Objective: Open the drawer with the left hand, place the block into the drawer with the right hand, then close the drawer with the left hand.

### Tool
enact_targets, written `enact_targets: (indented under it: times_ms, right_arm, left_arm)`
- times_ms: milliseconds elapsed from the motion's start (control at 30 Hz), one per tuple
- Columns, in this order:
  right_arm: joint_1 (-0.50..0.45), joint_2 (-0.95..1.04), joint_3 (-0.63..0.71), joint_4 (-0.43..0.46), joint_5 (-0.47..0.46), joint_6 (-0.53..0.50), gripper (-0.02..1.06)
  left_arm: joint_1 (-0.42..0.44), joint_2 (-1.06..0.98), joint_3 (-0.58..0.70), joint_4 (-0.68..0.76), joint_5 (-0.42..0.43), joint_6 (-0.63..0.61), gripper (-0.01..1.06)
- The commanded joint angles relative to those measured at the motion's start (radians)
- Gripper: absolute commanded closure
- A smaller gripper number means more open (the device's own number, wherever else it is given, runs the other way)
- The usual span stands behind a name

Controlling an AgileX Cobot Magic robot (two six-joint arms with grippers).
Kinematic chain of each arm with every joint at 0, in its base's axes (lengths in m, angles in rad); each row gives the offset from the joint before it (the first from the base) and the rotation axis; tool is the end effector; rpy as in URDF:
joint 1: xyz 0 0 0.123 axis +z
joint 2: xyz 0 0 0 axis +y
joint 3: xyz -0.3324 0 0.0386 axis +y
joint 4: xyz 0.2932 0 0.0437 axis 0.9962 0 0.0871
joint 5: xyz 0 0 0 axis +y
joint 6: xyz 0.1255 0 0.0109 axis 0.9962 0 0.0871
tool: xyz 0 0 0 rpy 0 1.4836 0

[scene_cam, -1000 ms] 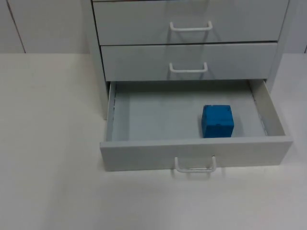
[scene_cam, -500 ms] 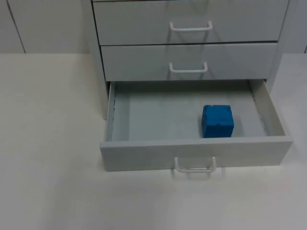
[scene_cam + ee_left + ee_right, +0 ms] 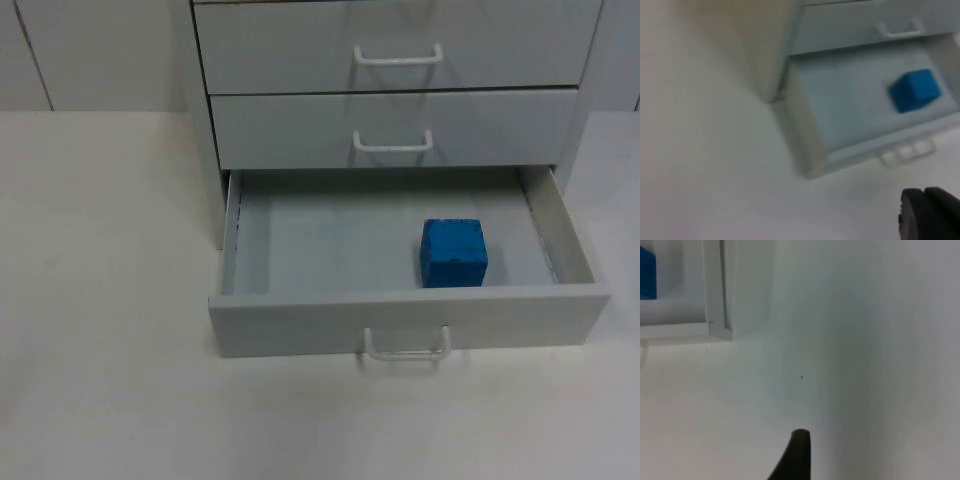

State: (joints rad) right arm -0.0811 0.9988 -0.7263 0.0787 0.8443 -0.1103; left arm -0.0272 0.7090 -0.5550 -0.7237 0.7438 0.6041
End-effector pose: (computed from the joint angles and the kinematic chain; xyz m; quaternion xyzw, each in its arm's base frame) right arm 0.2115 -0.0098 0.2788 0.0033 0.9630 0.0096 0.2693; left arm 0.1559 -0.0608 0.2969 0.1242 0.8731 -0.2073 0.4235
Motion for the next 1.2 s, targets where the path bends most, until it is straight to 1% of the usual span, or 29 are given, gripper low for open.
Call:
enact_targets:
  times_ms: [0, 33, 100, 167, 200, 233, 267, 300, 333, 367, 400, 500, 567, 600, 633, 667, 733, 767, 800, 833, 867, 900, 967, 1000, 1033, 1100, 1167]
  right_arm:
    - [-0.004, -0.007, 0.002, 0.001, -0.002, -0.005, 0.24]
    - [-0.004, -0.007, 0.002, 0.001, -0.002, -0.005, 0.24]
    - [-0.004, -0.007, 0.002, 0.001, -0.002, -0.005, 0.24]
    - [-0.004, -0.007, 0.002, 0.001, -0.005, -0.005, 0.24]
    - [-0.004, -0.007, 0.002, 0.001, -0.005, -0.005, 0.24]
    - [-0.004, -0.007, 0.002, 0.001, -0.005, -0.005, 0.24]
    - [-0.004, -0.007, 0.002, 0.001, -0.005, -0.005, 0.24]
    - [-0.004, -0.007, 0.002, 0.001, -0.007, -0.005, 0.24]
    - [-0.004, -0.007, 0.002, 0.001, -0.007, -0.005, 0.24]
    - [-0.004, -0.007, 0.002, -0.004, -0.009, -0.005, 0.24]
    - [-0.004, -0.007, 0.002, -0.004, -0.009, -0.005, 0.24]
    - [-0.004, -0.007, 0.002, -0.004, -0.01, -0.005, 0.24]
    - [-0.004, -0.007, 0.002, -0.004, -0.012, -0.005, 0.24]
    - [-0.004, -0.007, 0.002, -0.004, -0.012, -0.005, 0.24]
    - [-0.004, -0.007, 0.002, -0.004, -0.012, -0.005, 0.24]
    - [-0.004, -0.007, 0.002, -0.004, -0.018, -0.005, 0.24]
    - [-0.004, -0.007, 0.002, -0.004, -0.025, -0.005, 0.24]
    - [-0.004, -0.007, 0.002, -0.004, -0.027, -0.005, 0.24]
    - [-0.004, -0.007, 0.002, -0.004, -0.027, -0.005, 0.24]
    - [-0.004, -0.007, 0.002, -0.004, -0.029, -0.005, 0.24]
    - [-0.004, -0.007, 0.002, -0.004, -0.032, -0.005, 0.24]
    - [-0.004, -0.007, 0.002, -0.004, -0.032, -0.005, 0.24]
    - [-0.004, -0.007, 0.002, -0.004, -0.032, -0.005, 0.24]
    - [-0.004, -0.007, 0.002, -0.004, -0.032, -0.005, 0.24]
    - [-0.004, -0.007, 0.002, -0.004, -0.032, -0.005, 0.24]
    - [-0.004, -0.007, 0.002, -0.004, -0.032, -0.005, 0.24]
    - [-0.004, -0.007, 0.002, -0.004, -0.032, -0.005, 0.24]
  left_arm:
    - [0.005, 0.076, -0.051, -0.107, 0.038, 0.127, 1.05]
    - [-0.003, 0.119, -0.085, -0.105, 0.064, 0.146, 1.05]
    - [-0.04, 0.186, -0.142, -0.07, 0.072, 0.158, 1.05]
    - [-0.117, 0.241, -0.184, 0.006, 0.019, 0.142, 1.05]
    - [-0.117, 0.241, -0.184, 0.006, 0.019, 0.142, 1.05]
    - [-0.158, 0.258, -0.199, 0.045, -0.023, 0.114, 1.05]
    - [-0.186, 0.269, -0.204, 0.073, -0.038, 0.098, 1.05]
    - [-0.245, 0.288, -0.213, 0.135, -0.081, 0.067, 1.05]
    - [-0.343, 0.317, -0.217, 0.23, -0.142, -0.008, 1.05]
    - [-0.399, 0.34, -0.219, 0.316, -0.173, -0.07, 1.05]
    - [-0.399, 0.34, -0.219, 0.316, -0.173, -0.07, 1.05]
    - [-0.588, 0.431, -0.219, 0.597, -0.238, -0.281, 1.05]
    - [-0.685, 0.508, -0.219, 0.807, -0.258, -0.404, 1.05]
    - [-0.685, 0.508, -0.219, 0.807, -0.258, -0.404, 1.05]
    - [-0.708, 0.528, -0.219, 0.858, -0.263, -0.433, 1.05]
    - [-0.762, 0.581, -0.219, 0.989, -0.284, -0.519, 1.05]
    - [-0.824, 0.662, -0.219, 1.158, -0.307, -0.635, 1.05]
    - [-0.847, 0.696, -0.219, 1.223, -0.317, -0.702, 1.05]
    - [-0.847, 0.696, -0.219, 1.223, -0.317, -0.702, 1.05]
    - [-0.855, 0.716, -0.219, 1.261, -0.321, -0.733, 1.05]
    - [-0.876, 0.755, -0.219, 1.338, -0.325, -0.784, 1.05]
    - [-0.907, 0.81, -0.219, 1.458, -0.33, -0.88, 1.05]
    - [-0.945, 0.871, -0.23, 1.602, -0.326, -0.996, 1.05]
    - [-0.945, 0.871, -0.23, 1.602, -0.326, -0.996, 1.05]
    - [-0.964, 0.903, -0.243, 1.65, -0.316, -1.046, 1.05]
    - [-0.986, 0.945, -0.268, 1.691, -0.295, -1.083, 1.05]
    - [-1.007, 1.005, -0.308, 1.728, -0.271, -1.096, 1.05]
